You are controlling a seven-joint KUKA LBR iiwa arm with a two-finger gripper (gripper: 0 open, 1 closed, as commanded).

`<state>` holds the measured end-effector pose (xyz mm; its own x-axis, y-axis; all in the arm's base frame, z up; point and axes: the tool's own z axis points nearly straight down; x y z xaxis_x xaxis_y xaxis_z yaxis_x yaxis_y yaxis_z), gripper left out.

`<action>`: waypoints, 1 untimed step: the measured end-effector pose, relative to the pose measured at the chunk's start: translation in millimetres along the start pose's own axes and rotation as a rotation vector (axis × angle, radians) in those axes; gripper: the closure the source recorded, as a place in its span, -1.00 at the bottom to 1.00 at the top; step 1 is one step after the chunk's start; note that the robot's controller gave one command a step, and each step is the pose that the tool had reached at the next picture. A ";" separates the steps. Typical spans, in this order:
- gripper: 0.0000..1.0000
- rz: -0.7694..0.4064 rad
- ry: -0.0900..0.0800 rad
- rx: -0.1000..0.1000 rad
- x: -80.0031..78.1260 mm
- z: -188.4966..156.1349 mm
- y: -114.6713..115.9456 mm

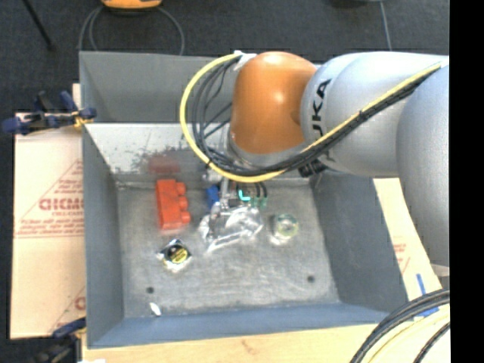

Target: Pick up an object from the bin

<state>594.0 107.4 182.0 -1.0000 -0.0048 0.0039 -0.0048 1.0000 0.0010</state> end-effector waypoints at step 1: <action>-1.00 -0.234 -0.003 0.004 -8.4 79.3 -108.2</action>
Offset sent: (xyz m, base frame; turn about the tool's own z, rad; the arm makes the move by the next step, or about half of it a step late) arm 0.0087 -0.1032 -0.0777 -0.2389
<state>602.6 -0.8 102.5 -0.9717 -0.2362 0.0016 -0.2362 0.9717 -0.0027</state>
